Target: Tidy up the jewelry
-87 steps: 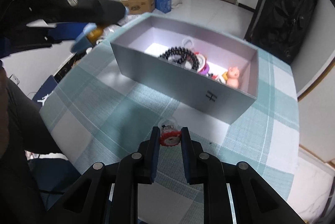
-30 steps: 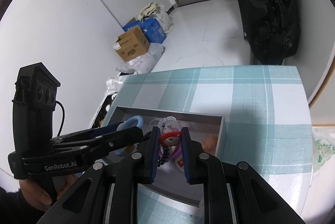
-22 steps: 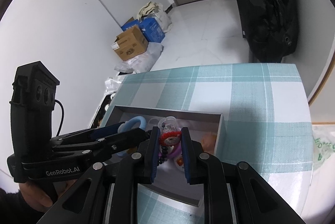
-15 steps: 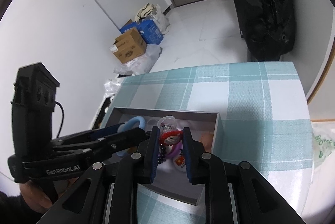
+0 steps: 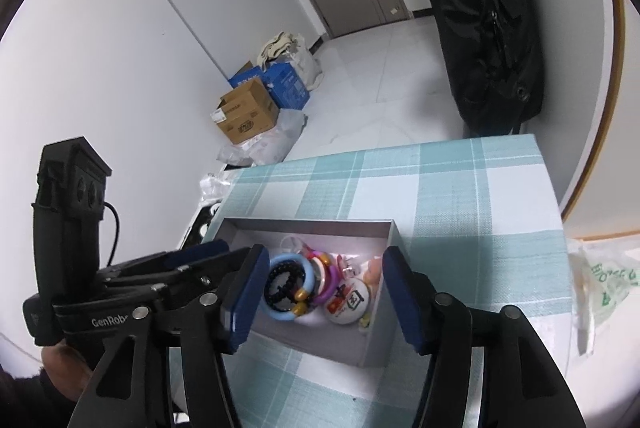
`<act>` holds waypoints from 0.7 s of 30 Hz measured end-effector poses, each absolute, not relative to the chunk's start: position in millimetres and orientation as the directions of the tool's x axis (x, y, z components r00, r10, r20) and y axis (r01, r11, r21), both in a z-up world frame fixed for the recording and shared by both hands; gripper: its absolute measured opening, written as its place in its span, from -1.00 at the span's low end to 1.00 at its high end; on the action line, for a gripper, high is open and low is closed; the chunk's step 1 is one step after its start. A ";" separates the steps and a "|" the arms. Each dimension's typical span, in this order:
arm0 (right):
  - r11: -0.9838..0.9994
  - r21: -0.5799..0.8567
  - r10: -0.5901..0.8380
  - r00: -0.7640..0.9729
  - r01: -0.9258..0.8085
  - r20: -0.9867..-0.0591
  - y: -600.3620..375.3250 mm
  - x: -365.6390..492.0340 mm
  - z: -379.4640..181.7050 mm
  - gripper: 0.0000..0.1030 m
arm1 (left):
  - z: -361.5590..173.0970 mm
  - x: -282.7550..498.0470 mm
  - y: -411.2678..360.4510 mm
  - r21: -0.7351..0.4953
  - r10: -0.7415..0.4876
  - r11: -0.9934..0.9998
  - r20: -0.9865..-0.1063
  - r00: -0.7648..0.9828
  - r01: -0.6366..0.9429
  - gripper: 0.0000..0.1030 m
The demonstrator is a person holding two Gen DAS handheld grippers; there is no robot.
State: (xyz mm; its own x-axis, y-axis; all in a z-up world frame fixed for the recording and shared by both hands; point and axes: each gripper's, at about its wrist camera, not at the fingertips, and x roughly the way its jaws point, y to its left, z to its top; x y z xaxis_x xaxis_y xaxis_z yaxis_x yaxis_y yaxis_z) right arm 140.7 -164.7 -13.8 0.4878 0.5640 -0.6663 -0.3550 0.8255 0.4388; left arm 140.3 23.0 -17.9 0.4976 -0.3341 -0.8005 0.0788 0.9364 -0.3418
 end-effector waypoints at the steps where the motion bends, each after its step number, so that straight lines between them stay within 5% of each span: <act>1: 0.827 0.430 0.562 0.494 -0.364 -0.664 -164.1 137.4 -12.0 0.23 | -15.3 138.1 22.5 -0.326 -0.320 0.942 -0.797 0.512 0.081 0.32; 3: 0.835 0.404 0.549 0.513 -0.375 -0.660 -163.0 132.4 -8.5 0.44 | -9.4 131.7 21.9 -0.290 -0.289 0.953 -0.783 0.551 0.089 0.32; 15: 0.842 0.338 0.539 0.622 -0.421 -0.567 -168.9 97.7 12.8 0.95 | 15.7 102.8 27.2 -0.228 -0.215 0.971 -0.707 0.674 0.070 0.33; 21: 0.832 0.349 0.555 0.652 -0.431 -0.517 -174.9 76.5 19.7 1.00 | 20.1 80.2 27.1 -0.223 -0.195 0.973 -0.673 0.714 0.055 0.55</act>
